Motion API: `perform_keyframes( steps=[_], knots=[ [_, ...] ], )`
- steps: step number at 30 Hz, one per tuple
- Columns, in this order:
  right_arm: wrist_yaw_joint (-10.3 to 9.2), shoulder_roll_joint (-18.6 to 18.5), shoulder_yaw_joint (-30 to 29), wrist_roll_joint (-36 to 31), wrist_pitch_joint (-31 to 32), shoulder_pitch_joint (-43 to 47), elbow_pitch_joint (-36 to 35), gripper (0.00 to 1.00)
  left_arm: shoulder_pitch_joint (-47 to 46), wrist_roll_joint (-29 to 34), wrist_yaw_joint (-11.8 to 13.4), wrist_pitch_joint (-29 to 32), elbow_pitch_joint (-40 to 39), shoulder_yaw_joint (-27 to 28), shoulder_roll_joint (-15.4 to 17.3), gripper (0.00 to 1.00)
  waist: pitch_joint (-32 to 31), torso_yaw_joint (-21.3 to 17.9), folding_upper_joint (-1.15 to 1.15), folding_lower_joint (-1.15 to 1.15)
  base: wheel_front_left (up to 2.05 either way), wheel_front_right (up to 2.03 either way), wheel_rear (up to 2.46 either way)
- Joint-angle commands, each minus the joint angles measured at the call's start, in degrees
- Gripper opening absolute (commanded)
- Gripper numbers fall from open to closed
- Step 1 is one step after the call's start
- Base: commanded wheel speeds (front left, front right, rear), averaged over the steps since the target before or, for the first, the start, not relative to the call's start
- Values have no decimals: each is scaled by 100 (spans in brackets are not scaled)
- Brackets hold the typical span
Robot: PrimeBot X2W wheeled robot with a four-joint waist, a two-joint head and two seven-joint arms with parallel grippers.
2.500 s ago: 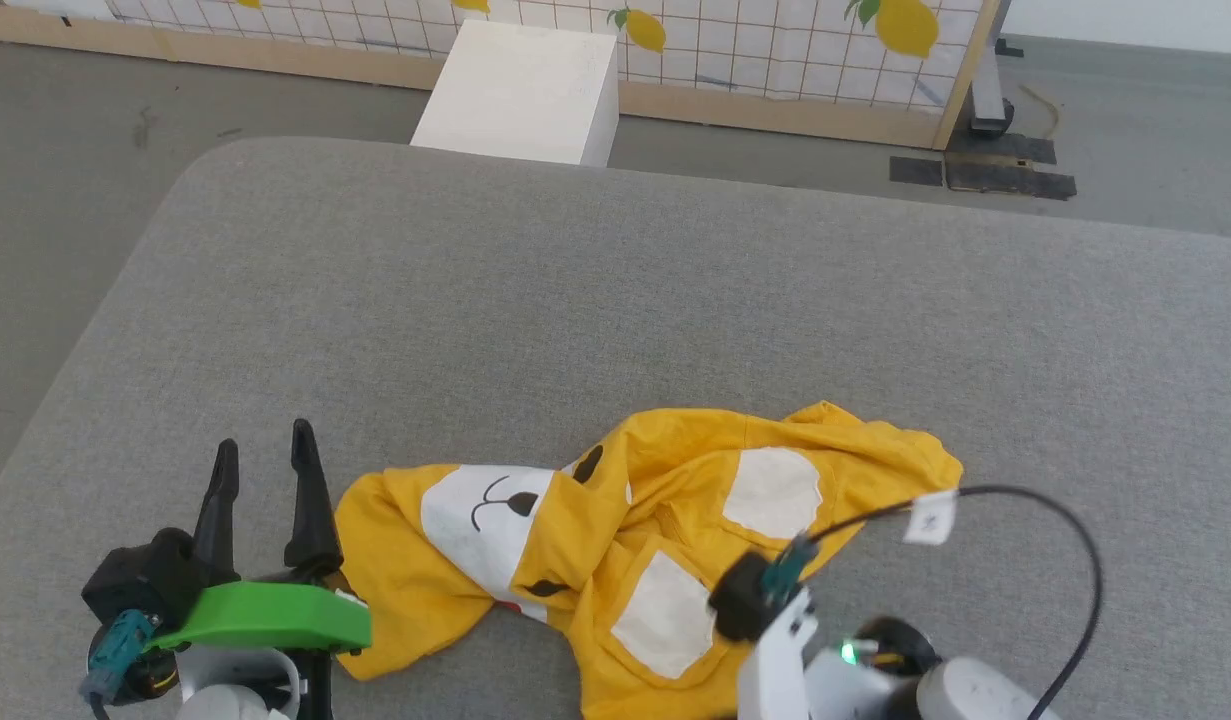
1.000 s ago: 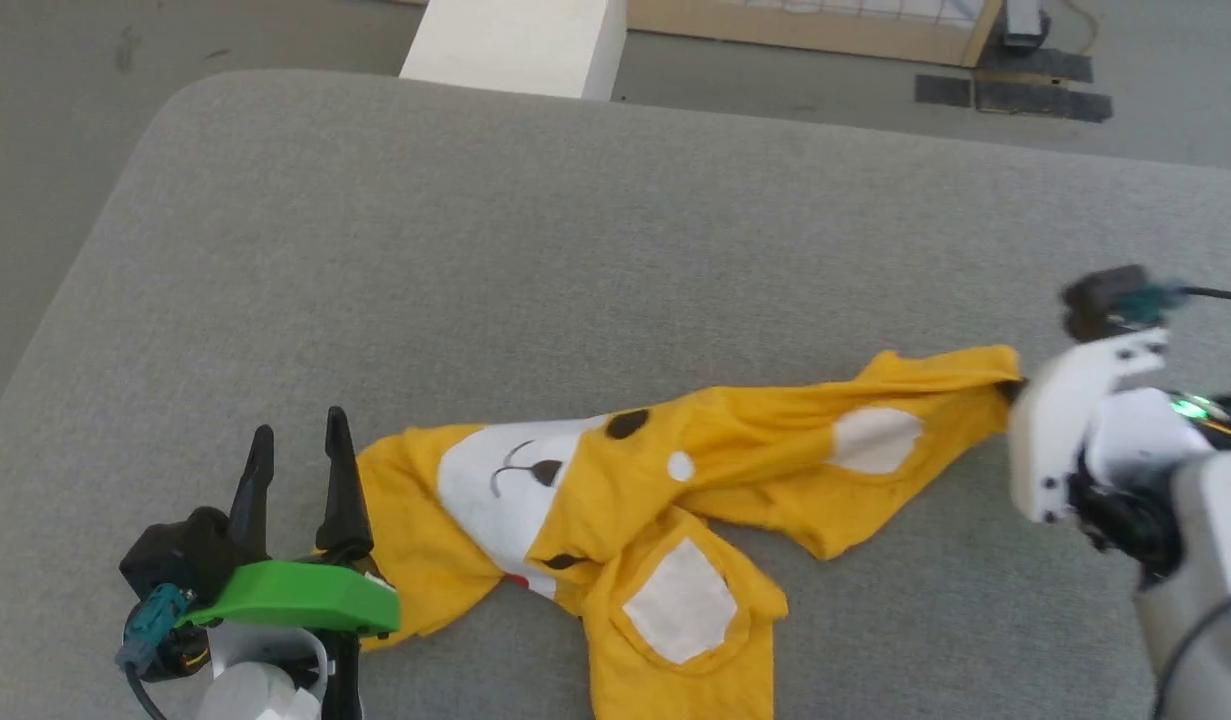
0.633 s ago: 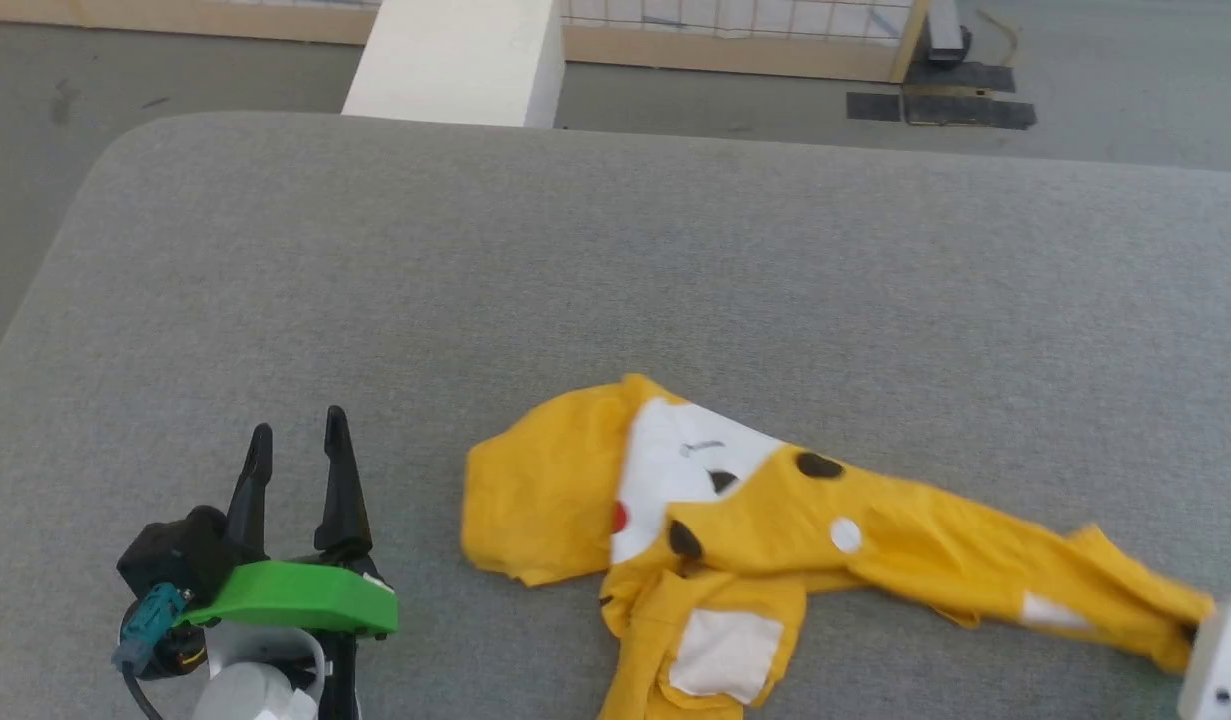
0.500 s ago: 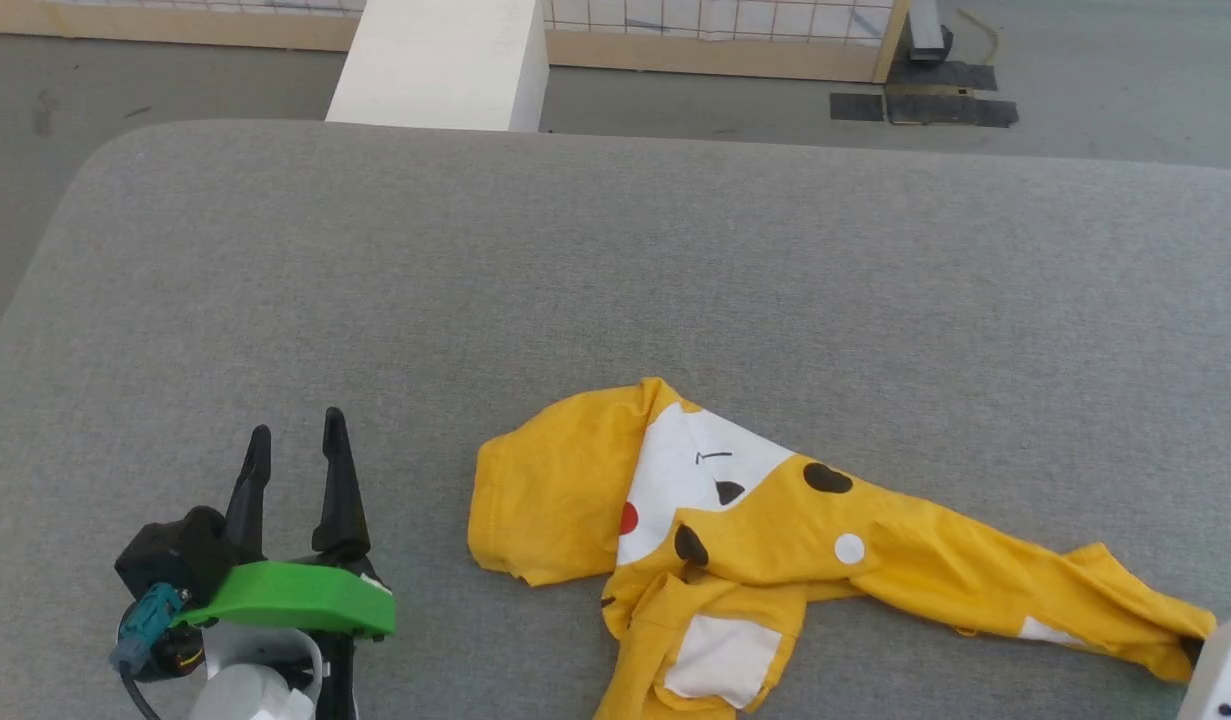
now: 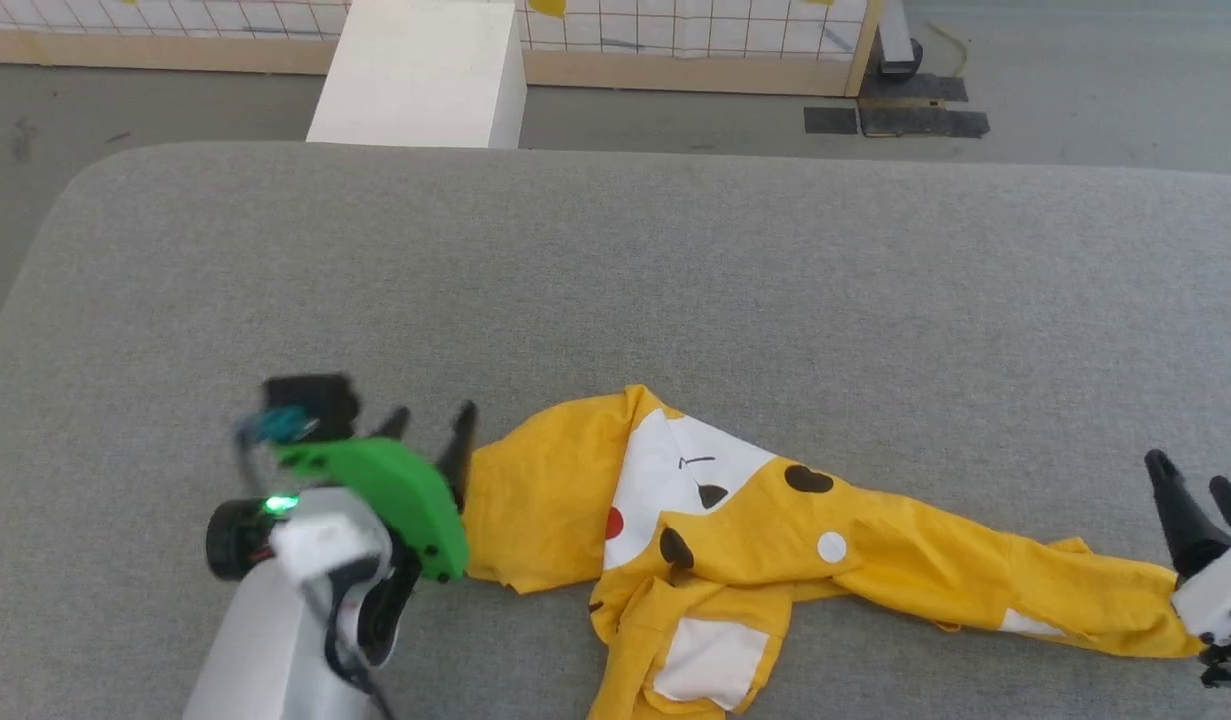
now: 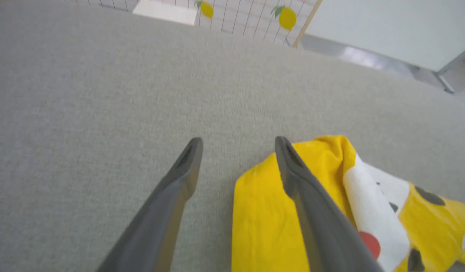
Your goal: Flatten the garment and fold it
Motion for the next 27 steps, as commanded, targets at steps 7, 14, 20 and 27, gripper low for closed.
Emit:
perform_keyframes(
  steps=[7,14,20,27],
  knots=[
    [-8,2,197,177,-77,-110,194,100,-457,101,71,2667,251,-793,260,100,55,-17,0,0,0,0,0],
    [-8,2,235,48,-149,-124,299,100,-441,-30,-93,2976,799,-1056,139,95,199,-123,0,0,0,0,0],
    [-8,2,334,47,-208,-80,373,100,-605,-145,-179,2518,913,-929,94,0,230,-188,0,0,0,0,0],
    [-8,3,629,117,-328,-258,496,100,-1841,198,-215,1365,1032,-753,139,0,434,-453,0,0,0,0,0]
  ],
)
